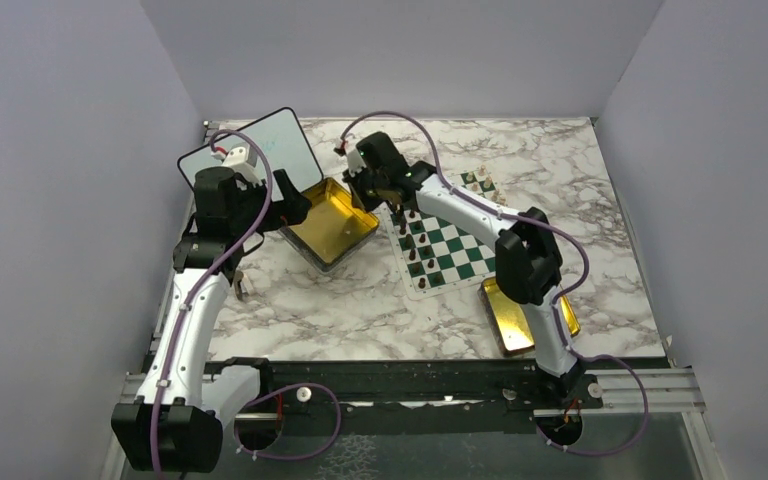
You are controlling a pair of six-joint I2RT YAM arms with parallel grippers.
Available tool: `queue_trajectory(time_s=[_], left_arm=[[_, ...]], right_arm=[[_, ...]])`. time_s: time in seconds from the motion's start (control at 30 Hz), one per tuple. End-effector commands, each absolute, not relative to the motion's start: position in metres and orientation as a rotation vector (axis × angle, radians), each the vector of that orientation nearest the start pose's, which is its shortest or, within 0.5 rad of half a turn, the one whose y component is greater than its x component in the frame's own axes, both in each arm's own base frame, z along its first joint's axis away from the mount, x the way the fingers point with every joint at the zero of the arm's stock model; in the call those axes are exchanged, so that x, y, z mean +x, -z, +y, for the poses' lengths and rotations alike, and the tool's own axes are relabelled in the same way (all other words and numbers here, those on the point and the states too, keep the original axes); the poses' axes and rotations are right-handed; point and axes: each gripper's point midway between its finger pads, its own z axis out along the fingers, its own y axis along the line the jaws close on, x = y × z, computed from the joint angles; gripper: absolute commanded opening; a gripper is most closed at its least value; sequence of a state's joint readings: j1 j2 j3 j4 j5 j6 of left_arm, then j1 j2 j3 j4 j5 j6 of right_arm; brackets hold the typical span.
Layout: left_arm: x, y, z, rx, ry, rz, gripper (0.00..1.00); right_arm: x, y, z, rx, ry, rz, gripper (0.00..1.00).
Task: Set up the chess pieces on the board
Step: Pick up the storage box at the center of the board, then place the storage box at the center of the board.
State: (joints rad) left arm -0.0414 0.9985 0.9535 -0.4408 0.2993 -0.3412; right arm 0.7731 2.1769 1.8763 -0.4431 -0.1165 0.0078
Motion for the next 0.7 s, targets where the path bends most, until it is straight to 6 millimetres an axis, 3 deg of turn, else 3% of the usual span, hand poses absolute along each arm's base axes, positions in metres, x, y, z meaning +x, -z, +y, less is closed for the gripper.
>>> queue_trajectory(time_s=[0.0,0.17,0.47,0.67], left_arm=[[0.305,-0.257,-0.085,-0.123,0.603,2.069,0.99],[0.305,-0.253,-0.083,-0.142,0.595,2.077,0.99],[0.297,-0.257,-0.102,-0.131,0.742,2.058,0.99],[0.297,-0.225,-0.1,-0.142,0.721,2.108,0.99]], right_arm=[[0.424,-0.212,0.412,-0.859,-0.475,1.991,0.01],[0.463,-0.237,0.377,-0.788,-0.35,1.942,0.01],[0.542,-0.238,0.288,-0.624,-0.162,1.926,0.01],[0.596,-0.238,0.241,-0.481,-0.127,1.892,0.01]])
